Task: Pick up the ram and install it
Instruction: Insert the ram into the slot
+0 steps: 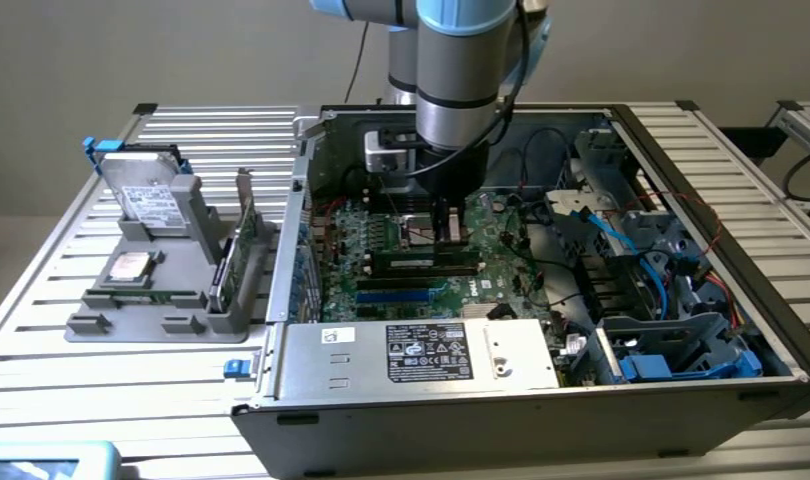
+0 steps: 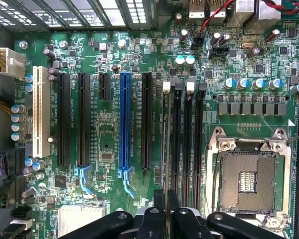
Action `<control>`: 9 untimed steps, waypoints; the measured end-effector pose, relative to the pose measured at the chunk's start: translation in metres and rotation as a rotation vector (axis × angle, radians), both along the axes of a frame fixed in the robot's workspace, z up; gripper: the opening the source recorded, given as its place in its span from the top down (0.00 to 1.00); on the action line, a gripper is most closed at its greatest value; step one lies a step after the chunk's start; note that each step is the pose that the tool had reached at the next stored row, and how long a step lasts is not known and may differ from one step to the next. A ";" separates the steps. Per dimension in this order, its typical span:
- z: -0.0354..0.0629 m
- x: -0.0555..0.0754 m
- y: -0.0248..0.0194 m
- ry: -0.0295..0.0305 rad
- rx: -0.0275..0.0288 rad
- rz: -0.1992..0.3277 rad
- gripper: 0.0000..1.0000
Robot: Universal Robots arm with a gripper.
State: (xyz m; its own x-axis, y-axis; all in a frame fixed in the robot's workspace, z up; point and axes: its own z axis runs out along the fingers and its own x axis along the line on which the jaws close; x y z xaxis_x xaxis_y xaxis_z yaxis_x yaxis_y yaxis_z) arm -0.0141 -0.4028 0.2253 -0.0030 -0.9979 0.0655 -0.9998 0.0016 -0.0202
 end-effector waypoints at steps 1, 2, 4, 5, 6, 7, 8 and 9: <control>-0.0003 0.000 0.0001 0.0001 -0.0003 0.000 0.86; -0.0006 0.000 0.0001 0.0000 -0.0008 0.000 0.86; -0.0009 0.000 0.0002 0.0001 -0.0017 0.000 0.86; -0.0009 -0.001 0.0003 -0.0002 -0.0019 0.000 0.86; -0.0009 -0.001 0.0005 -0.0004 -0.0023 0.000 0.86; -0.0010 -0.001 0.0009 -0.0005 -0.0022 -0.001 0.86; -0.0010 -0.001 0.0010 -0.0008 -0.0022 -0.002 0.86; -0.0009 -0.001 0.0011 -0.0012 -0.0024 -0.003 0.86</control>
